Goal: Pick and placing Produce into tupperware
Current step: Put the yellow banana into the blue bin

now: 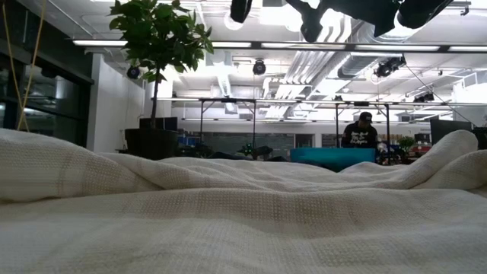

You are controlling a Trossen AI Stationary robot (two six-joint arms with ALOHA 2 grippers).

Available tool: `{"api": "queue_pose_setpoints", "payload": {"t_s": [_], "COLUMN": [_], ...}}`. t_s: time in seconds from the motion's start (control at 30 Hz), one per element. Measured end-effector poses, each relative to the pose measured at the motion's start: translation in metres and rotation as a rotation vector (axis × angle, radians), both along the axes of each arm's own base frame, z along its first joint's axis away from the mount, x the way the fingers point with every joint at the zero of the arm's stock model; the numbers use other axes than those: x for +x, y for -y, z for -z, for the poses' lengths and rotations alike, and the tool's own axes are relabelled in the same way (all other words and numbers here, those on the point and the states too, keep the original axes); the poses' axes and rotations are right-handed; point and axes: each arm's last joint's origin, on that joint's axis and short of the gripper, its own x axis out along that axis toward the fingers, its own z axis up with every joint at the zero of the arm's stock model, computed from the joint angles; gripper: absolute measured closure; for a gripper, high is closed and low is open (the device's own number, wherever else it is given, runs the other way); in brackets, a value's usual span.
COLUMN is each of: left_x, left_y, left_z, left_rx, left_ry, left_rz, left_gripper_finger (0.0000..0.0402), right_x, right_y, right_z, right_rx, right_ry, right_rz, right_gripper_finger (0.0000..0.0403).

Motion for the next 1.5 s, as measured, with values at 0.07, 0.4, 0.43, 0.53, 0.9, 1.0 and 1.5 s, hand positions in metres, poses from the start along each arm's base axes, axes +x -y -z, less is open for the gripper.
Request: {"api": "queue_pose_setpoints", "payload": {"t_s": [0.07,0.4,0.43,0.53,0.9,1.0,1.5], "left_x": [0.000,0.000,0.001,0.003,0.013,0.013,0.013], "left_y": [0.000,0.000,0.000,-0.002,-0.002,-0.002,-0.002], "left_z": [-0.001,0.000,0.002,0.006,0.018,0.017,0.017], "left_rx": [0.000,0.001,0.001,-0.007,-0.037,-0.033,0.001], "left_ry": [0.002,-0.003,-0.006,-0.024,-0.038,-0.032,-0.033], "left_rz": [0.000,0.000,0.001,-0.004,0.034,0.035,0.044], "left_gripper_finger": [0.0268,0.0268,0.0268,0.0268,0.0268,0.0268,0.0268], "right_x": [0.000,0.000,0.000,0.000,0.000,0.000,0.000], "right_y": [0.000,0.000,0.000,0.000,0.000,0.000,0.000], "right_z": [0.000,0.000,0.000,0.000,0.001,0.001,0.001], "right_rx": [0.000,-0.003,-0.003,-0.004,0.002,0.002,0.006], "right_ry": [-0.001,0.000,0.000,0.002,-0.009,-0.007,-0.009], "right_rz": [0.000,0.001,0.001,0.001,0.001,0.001,-0.001], "right_gripper_finger": [0.0080,0.0111,0.0117,0.0134,0.0186,0.0206,0.0278]}}
